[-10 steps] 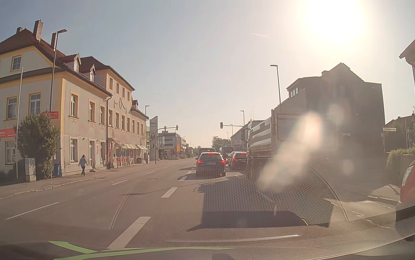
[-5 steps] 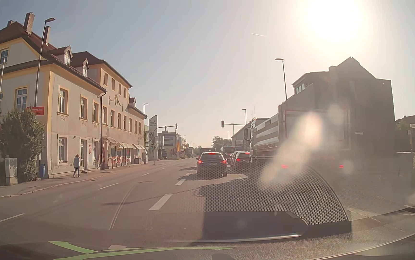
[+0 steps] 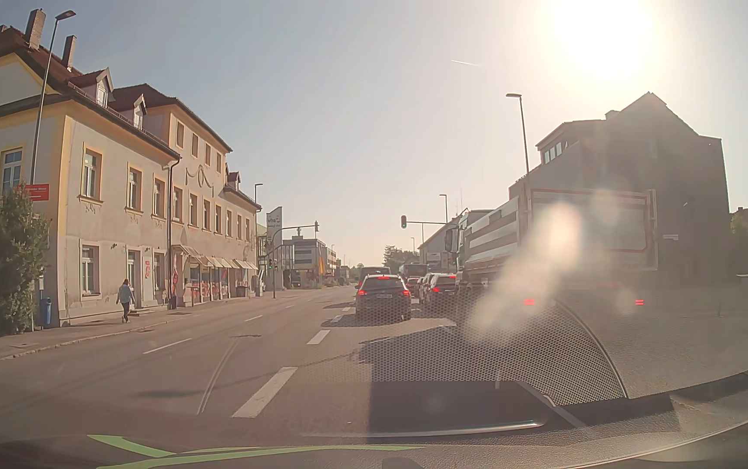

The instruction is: Follow the waypoints while adhering to traffic rules and regulations

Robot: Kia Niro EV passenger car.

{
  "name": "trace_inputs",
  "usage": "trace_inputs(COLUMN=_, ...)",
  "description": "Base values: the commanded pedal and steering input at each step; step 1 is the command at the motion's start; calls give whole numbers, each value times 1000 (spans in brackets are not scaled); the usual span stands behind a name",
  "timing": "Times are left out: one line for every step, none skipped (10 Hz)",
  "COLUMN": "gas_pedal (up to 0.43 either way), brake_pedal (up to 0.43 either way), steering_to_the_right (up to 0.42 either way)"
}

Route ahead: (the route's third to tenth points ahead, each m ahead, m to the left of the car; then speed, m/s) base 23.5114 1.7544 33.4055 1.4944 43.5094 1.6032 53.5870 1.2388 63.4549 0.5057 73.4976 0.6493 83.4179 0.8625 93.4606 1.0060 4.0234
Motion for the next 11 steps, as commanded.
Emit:
trace_inputs(gas_pedal=0, brake_pedal=0, steering_to_the_right=-3)
trace_inputs(gas_pedal=0, brake_pedal=0, steering_to_the_right=-2)
trace_inputs(gas_pedal=0, brake_pedal=0, steering_to_the_right=-2)
trace_inputs(gas_pedal=0, brake_pedal=0, steering_to_the_right=-2)
trace_inputs(gas_pedal=8, brake_pedal=0, steering_to_the_right=-2)
trace_inputs(gas_pedal=8, brake_pedal=0, steering_to_the_right=-2)
trace_inputs(gas_pedal=8, brake_pedal=0, steering_to_the_right=-1)
trace_inputs(gas_pedal=20, brake_pedal=0, steering_to_the_right=-2)
trace_inputs(gas_pedal=20, brake_pedal=0, steering_to_the_right=-1)
trace_inputs(gas_pedal=20, brake_pedal=0, steering_to_the_right=-1)
trace_inputs(gas_pedal=20, brake_pedal=0, steering_to_the_right=-1)
